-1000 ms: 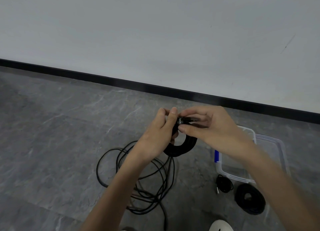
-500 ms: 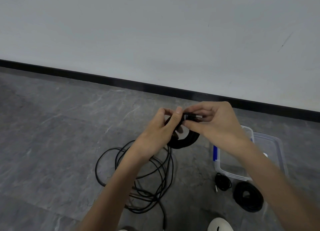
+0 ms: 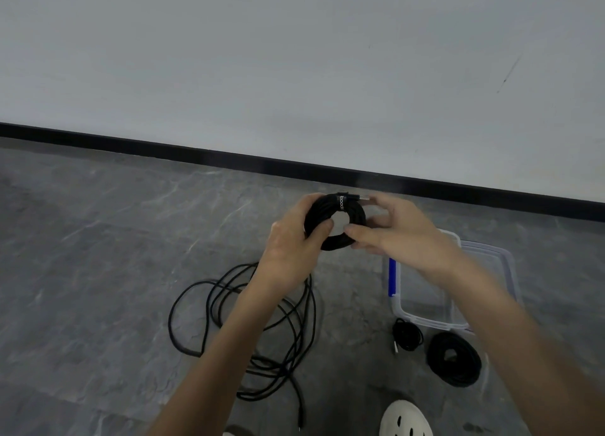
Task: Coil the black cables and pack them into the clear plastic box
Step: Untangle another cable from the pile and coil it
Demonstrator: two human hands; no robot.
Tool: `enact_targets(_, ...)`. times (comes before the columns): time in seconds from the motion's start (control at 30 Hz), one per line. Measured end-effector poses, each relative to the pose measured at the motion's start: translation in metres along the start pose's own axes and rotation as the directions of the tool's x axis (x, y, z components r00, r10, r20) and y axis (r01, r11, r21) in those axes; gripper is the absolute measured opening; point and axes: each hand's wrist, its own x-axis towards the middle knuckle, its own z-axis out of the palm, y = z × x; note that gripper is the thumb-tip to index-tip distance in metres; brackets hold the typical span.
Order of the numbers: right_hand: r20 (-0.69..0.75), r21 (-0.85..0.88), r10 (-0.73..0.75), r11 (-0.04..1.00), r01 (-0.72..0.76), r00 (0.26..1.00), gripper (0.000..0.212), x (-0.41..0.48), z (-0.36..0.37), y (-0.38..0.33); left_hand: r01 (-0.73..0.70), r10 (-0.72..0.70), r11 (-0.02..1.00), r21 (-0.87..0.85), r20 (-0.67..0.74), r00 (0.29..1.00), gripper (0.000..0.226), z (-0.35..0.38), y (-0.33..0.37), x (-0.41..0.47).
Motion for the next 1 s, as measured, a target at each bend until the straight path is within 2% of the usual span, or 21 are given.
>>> enact_targets(0.17, -0.043, 0.108, 0.042, 0.993, -0.037, 0.998, 0.028, -0.004, -0.011, 0.006, -0.037, 0.037, 0.999, 0.009, 0.055, 0.998, 0.045, 0.024, 0.001, 0.006)
enact_targets(0.3, -0.095, 0.188, 0.107, 0.978, -0.088, 0.99, 0.031, -0.005, -0.025, 0.029, -0.075, 0.063, 0.996, 0.056, 0.182, 0.981, 0.087, 0.053, -0.004, 0.01)
enact_targets(0.43, -0.14, 0.245, 0.143, 0.964, -0.106, 0.98, 0.043, -0.014, -0.037, 0.058, -0.117, 0.081, 0.978, 0.173, 0.2, 0.976, 0.084, 0.089, -0.004, 0.009)
enact_targets(0.53, -0.11, 0.082, 0.062, 0.995, -0.053, 0.992, 0.081, -0.023, -0.051, 0.088, -0.103, 0.051, 0.973, 0.205, 0.242, 0.969, 0.08, 0.119, -0.015, 0.007)
enact_targets(0.6, -0.098, -0.089, -0.005, 0.996, -0.004, 0.995, 0.09, -0.032, -0.059, 0.107, -0.121, 0.057, 0.971, 0.208, 0.293, 0.954, 0.079, 0.14, -0.025, 0.005)
enact_targets(0.67, -0.137, -0.185, -0.005, 0.982, -0.021, 0.991, 0.082, -0.043, -0.064, 0.125, -0.146, 0.07, 0.971, 0.19, 0.357, 0.931, 0.076, 0.164, -0.032, -0.001)
enact_targets(0.73, -0.191, -0.163, 0.001, 0.986, -0.033, 0.982, 0.064, -0.054, -0.064, 0.149, -0.153, 0.068, 0.972, 0.177, 0.415, 0.907, 0.073, 0.191, -0.041, -0.009)
enact_targets(0.87, -0.19, -0.208, 0.005, 0.977, -0.045, 0.982, 0.058, -0.055, -0.058, 0.216, -0.055, -0.061, 0.971, 0.234, 0.462, 0.885, 0.085, 0.236, -0.076, -0.024)
enact_targets(0.93, -0.199, -0.211, 0.043, 0.974, -0.086, 0.979, 0.051, -0.049, -0.05, 0.248, -0.043, -0.062, 0.977, 0.211, 0.464, 0.883, 0.076, 0.251, -0.101, -0.035)
enact_targets(1.0, -0.207, -0.258, 0.076, 0.958, -0.129, 0.975, 0.059, -0.043, -0.039, 0.28, 0.001, -0.12, 0.966, 0.257, 0.447, 0.886, 0.066, 0.261, -0.125, -0.048)
